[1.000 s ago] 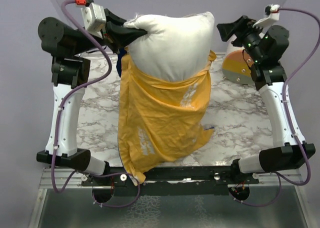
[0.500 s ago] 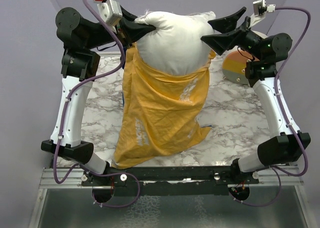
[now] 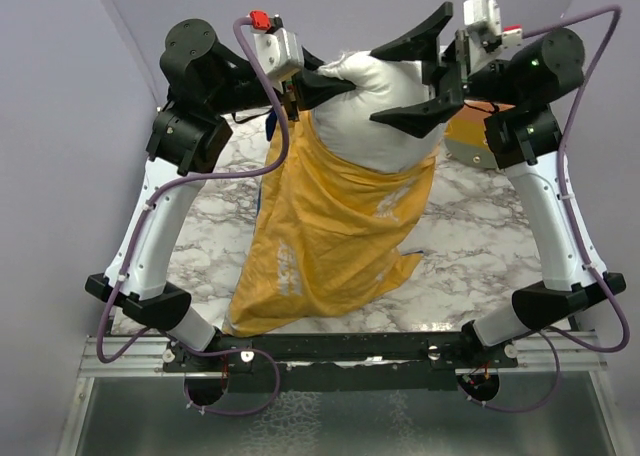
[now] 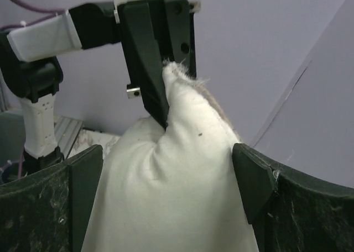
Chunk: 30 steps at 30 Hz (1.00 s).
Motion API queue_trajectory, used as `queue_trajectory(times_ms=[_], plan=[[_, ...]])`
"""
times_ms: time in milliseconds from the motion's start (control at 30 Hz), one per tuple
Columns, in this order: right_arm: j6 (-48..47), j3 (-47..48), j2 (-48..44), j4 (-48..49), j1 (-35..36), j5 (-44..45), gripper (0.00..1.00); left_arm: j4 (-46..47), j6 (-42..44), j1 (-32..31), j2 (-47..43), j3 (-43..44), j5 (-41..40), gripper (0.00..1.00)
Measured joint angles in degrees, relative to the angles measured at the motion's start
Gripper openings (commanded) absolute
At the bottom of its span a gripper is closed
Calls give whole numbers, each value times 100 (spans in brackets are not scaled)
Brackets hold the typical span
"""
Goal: Remove the pillowcase from the pillow
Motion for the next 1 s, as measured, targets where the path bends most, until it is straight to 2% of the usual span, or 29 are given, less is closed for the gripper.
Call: queue_trajectory(times_ms=[133,200,233,267,300,333,367,400,433,500,567,633,733,900,1000], plan=[[-1355,35,-4,-1668,343,122,100,-487,286,-92,63,295,-149,0],[-2109,210,35,-2527,590,566,92,-754,358,-116,109,404,-240,0],[-2385,310,59,-2861,719,841,83,-876,385,-142,144,474,-302,0],[-2675,404,87,-3167,885,1167,68,-988,413,-175,170,525,-367,0],[-3014,483,118,-3493,1084,1626,45,-1095,431,-208,177,553,-428,2],[-3185,505,127,-3654,1200,1908,26,-1196,444,-245,177,562,-509,18],[-3268,498,125,-3740,1276,2210,10,-1250,452,-264,173,564,-562,48],[-3362,404,76,-3727,1338,2588,2,-1335,470,-289,166,562,-656,70],[-3346,247,0,-3679,1357,2870,1,-1377,518,-304,155,560,-752,81],[-3316,-131,-203,-3587,1386,3226,1,-1305,590,-339,122,529,-922,87],[-3204,-894,-546,-2924,1432,3650,1,-1434,680,-476,-48,374,-1088,92],[-3128,-1172,-699,-2660,1440,3895,1,-1508,809,-507,-321,74,-1316,99],[-3053,-1156,-778,-2332,1438,4166,1,-1639,820,-162,-868,-570,-1622,99],[-2944,-1228,-1016,-1969,1440,4277,1,-1700,651,1187,-1718,-1965,-1668,95],[-2855,-1237,-1121,-1829,1440,4183,1,-1792,579,1768,-1917,-2553,-1375,92]])
